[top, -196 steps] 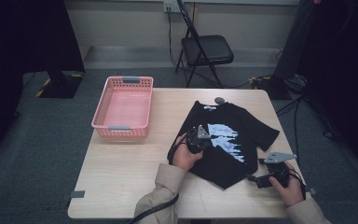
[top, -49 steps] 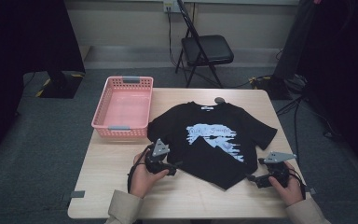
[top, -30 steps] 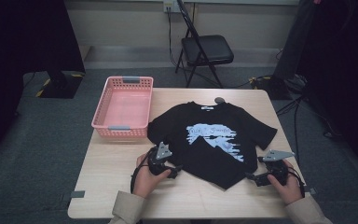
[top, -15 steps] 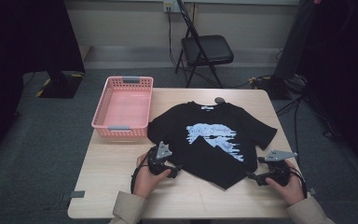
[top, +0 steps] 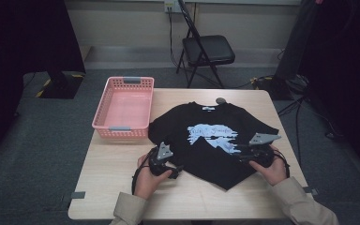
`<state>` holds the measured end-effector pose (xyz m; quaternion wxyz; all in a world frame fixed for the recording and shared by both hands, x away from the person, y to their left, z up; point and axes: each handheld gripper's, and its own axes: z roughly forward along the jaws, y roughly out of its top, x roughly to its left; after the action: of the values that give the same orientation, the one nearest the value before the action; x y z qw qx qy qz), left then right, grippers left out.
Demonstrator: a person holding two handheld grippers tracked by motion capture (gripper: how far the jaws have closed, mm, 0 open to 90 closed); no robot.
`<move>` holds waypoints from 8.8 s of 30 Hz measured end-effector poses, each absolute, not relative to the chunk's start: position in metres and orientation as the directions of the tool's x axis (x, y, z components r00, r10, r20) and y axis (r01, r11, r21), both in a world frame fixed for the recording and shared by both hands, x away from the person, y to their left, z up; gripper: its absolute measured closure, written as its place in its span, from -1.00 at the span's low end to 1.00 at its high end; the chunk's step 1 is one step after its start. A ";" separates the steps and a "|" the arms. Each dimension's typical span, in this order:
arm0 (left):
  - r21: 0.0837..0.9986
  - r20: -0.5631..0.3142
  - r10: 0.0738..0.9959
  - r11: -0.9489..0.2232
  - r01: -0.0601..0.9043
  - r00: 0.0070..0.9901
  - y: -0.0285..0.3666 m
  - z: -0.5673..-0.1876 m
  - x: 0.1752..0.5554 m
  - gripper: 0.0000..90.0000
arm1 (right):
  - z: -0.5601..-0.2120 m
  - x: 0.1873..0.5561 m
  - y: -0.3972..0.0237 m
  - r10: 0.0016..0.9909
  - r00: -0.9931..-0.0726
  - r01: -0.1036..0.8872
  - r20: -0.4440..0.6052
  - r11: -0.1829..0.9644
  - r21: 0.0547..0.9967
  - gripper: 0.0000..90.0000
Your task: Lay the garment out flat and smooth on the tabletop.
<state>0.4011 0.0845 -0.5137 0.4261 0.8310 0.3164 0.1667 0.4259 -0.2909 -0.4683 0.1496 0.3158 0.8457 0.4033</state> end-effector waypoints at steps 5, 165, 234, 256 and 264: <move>0.815 0.005 0.669 -0.434 0.385 0.743 0.084 -0.514 0.401 -0.69 | -0.471 0.443 -0.270 0.656 -0.754 0.416 -0.001 0.480 0.773 0.34; 0.815 0.004 0.674 -0.430 0.388 0.739 0.082 -0.514 0.402 -0.68 | -0.471 0.311 -0.380 0.627 -0.765 0.426 0.145 0.325 0.844 0.93; 0.816 0.004 0.675 -0.428 0.388 0.738 0.081 -0.514 0.402 -0.68 | -0.480 0.375 -0.367 0.780 -0.615 0.496 0.110 0.275 0.823 -0.71; 0.815 0.005 0.675 -0.430 0.388 0.738 0.081 -0.514 0.402 -0.68 | -0.501 0.409 -0.360 0.799 -0.602 0.535 -0.007 0.409 0.739 -0.73; 0.812 0.018 0.666 -0.444 0.378 0.745 0.083 -0.513 0.401 -0.65 | -0.501 0.410 -0.360 0.797 -0.604 0.540 -0.003 0.411 0.734 -0.75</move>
<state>0.4009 0.0828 -0.5126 0.4237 0.8326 0.3136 0.1702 0.4096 -0.3605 -0.5013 0.1794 0.4075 0.8207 0.3580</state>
